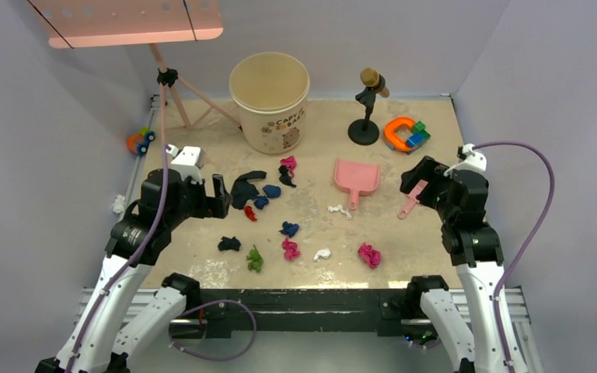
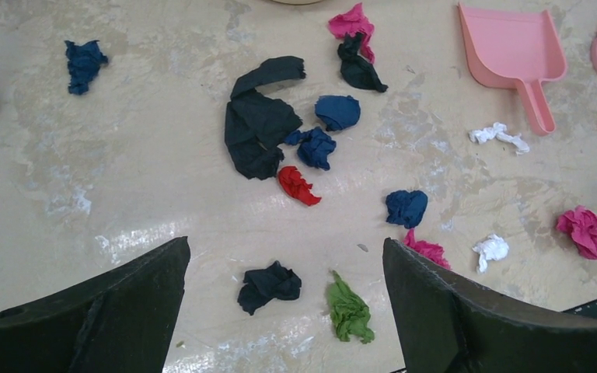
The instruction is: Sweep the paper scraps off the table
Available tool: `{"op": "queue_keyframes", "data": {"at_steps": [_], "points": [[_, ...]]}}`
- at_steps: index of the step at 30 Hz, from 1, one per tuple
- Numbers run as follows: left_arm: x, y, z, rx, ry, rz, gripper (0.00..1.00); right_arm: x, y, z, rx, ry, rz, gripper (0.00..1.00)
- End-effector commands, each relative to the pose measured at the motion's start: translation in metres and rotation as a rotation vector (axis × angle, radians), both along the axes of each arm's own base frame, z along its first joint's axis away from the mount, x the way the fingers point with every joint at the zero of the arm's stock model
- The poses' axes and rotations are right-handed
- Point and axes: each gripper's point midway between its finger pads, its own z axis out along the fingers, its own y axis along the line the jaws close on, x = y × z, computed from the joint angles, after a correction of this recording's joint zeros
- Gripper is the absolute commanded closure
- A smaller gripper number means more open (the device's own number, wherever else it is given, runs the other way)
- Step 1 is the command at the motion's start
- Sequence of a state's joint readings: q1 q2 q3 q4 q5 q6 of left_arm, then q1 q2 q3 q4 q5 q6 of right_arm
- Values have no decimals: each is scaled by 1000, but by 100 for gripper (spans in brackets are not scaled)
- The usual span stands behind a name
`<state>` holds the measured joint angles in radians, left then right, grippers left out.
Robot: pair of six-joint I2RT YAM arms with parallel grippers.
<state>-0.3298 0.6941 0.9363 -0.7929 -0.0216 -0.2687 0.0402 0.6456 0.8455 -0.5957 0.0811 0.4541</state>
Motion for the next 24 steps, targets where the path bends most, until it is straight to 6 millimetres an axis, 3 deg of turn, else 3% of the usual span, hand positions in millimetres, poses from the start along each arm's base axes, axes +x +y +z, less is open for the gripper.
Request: {"op": "queue_keyframes", "data": {"at_steps": [1, 9, 12, 17, 21, 24], "points": [[8, -24, -1, -74, 27, -81, 3, 17, 9, 2, 7, -20, 52, 1], [25, -63, -7, -277, 178, -81, 5, 23, 4, -29, 91, 92, -56, 1], [37, -82, -13, -335, 216, -46, 12, 21, 0, -36, 83, 127, -79, 1], [52, -130, -28, -279, 268, -85, 11, 16, 5, -26, 86, 97, -45, 1], [63, -180, -29, -260, 261, -150, 13, 7, 1, -12, 71, 45, -53, 1], [75, -206, -33, -176, 237, -158, 13, 2, -2, -9, 57, 30, -57, 1]]}}
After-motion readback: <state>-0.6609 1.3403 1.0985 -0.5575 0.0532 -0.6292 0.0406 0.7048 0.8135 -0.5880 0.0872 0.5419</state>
